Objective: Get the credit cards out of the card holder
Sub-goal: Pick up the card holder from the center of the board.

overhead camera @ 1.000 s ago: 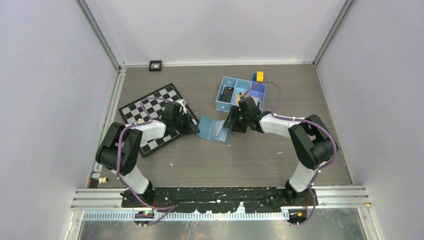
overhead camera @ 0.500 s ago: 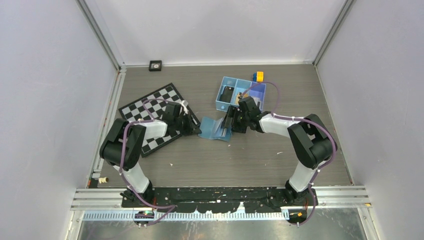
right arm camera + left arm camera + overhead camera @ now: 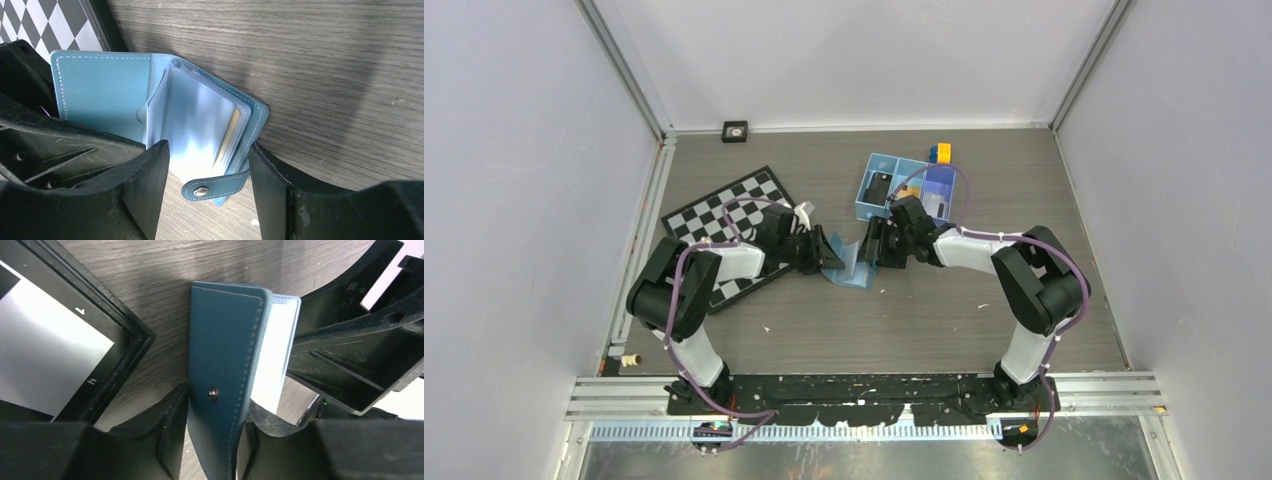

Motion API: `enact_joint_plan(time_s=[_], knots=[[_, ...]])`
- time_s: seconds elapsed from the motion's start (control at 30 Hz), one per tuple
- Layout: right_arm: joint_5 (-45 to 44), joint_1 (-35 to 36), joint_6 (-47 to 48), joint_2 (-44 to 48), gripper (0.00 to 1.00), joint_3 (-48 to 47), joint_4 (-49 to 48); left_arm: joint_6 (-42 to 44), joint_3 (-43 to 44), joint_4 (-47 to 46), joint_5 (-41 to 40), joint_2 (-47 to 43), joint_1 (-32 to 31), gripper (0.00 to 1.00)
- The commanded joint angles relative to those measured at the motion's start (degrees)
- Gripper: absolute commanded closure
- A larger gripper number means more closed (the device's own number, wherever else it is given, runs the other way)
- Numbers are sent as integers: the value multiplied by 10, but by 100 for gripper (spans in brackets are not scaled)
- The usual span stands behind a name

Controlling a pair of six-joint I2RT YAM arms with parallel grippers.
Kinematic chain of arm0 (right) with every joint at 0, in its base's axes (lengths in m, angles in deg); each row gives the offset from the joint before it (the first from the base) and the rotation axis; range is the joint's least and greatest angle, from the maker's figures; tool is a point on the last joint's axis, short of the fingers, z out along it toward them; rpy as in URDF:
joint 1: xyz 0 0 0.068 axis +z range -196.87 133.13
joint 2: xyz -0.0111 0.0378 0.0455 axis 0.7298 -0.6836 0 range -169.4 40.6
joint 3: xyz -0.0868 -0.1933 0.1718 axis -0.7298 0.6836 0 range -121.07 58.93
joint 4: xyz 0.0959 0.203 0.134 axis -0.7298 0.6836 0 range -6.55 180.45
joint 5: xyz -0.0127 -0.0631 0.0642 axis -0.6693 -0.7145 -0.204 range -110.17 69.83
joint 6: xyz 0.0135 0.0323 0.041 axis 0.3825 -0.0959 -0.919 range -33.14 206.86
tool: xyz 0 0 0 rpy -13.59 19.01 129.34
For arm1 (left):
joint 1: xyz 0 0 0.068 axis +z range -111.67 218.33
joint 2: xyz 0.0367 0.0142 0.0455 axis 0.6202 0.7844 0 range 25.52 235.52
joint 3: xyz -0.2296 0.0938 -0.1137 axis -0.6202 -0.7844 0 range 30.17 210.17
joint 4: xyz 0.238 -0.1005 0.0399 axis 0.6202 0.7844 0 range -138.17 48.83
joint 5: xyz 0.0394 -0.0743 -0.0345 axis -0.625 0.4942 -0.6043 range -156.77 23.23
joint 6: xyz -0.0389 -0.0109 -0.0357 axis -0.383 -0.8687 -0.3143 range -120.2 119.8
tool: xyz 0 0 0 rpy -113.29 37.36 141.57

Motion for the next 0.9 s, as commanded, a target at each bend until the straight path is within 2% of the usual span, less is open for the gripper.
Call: enact_joint_plan(time_s=[0.0,0.2,0.4,0.57,0.67,0.8,0.87], knots=[[10,6,9,4,36,-19,-5,-8,-4,-43,26,-11,-3,57],[-5,15,25,3,33,-26,17,6,-13,-40,4,-37,-11,29],[-11,21,33,17,31,-18,8,41,6,13,-38,-47,-35,9],[-3,21,32,20,31,-14,2,61,17,49,-70,-56,-47,7],[1,21,32,21,30,-11,-11,65,28,70,-76,-47,-47,12],[11,21,25,22,30,-8,-26,76,44,94,-81,-34,-51,15],[16,21,22,20,30,-9,-30,80,50,105,-83,-28,-52,22]])
